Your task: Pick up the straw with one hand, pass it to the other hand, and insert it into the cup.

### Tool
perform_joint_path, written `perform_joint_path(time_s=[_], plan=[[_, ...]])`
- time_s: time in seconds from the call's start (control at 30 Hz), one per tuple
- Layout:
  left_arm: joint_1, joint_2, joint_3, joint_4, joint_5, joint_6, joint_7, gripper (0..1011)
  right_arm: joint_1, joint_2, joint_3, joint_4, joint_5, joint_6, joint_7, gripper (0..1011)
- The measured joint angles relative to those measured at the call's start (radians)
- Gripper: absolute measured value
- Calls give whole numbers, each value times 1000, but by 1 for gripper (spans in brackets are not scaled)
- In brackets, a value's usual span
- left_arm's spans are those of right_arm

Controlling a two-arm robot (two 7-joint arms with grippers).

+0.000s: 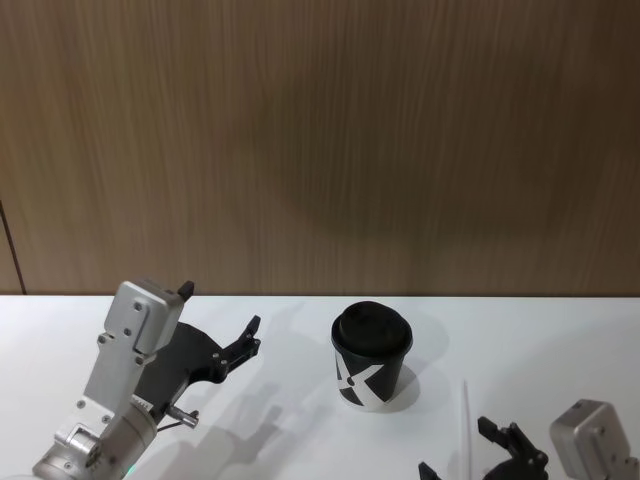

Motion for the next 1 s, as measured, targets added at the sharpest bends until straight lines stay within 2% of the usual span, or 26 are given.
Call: perform_joint_path(time_s=[0.37, 0.67, 1.0], plan=[[0, 0, 0, 0, 0, 0, 0, 1003, -29, -24, 10, -18, 1, 71, -19, 1001], [0, 0, 0, 0, 0, 0, 0, 1003, -48, -79, 31, -37, 36, 147, -57, 1001], [0, 0, 0, 0, 0, 0, 0, 1003, -58, -100, 43, -50, 53, 197, -65, 1001]])
